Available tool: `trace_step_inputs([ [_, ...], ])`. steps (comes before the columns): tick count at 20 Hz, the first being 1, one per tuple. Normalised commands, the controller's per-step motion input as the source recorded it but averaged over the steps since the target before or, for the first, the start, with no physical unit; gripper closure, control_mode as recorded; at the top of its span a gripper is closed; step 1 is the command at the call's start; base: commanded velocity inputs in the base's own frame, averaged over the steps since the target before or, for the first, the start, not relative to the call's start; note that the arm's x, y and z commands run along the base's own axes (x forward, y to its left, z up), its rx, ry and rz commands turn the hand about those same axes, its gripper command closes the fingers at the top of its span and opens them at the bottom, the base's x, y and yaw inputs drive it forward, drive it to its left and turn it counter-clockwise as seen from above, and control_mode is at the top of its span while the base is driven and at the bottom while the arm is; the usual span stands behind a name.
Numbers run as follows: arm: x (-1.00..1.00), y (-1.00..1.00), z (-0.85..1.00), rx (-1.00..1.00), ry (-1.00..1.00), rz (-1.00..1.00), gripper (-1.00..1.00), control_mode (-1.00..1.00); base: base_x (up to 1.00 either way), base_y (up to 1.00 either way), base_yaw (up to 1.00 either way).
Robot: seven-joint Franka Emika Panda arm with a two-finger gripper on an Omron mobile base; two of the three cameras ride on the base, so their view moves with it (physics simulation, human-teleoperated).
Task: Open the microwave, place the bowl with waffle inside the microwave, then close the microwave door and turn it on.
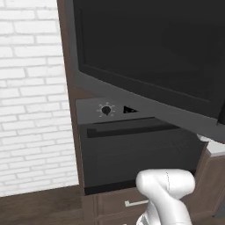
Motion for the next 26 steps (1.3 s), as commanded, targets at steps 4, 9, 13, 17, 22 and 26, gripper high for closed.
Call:
trace_step_inputs([
  [4, -0.96, 1.00, 0.00, -0.33, -0.21, 0.11, -1.00, -1.00, 0.00, 0.00, 0.00],
  [9, -0.08, 1.00, -0.01, -0.35, -0.02, -0.13, -1.00, -1.00, 0.00, 0.00, 0.00],
  [13, 0.43, 1.00, 0.00, -0.34, 0.03, -0.25, -1.00, -1.00, 0.00, 0.00, 0.00],
  [17, 0.63, -0.37, -0.16, -0.23, 0.06, -0.22, -1.00, -1.00, 0.00, 0.00, 0.00],
  [22, 0.58, -1.00, -0.40, -0.21, 0.21, -0.24, -1.00, -1.00, 0.00, 0.00, 0.00],
  [26, 0.37, -1.00, -0.67, -0.17, 0.15, -0.36, -1.00, -1.00, 0.00, 0.00, 0.00],
])
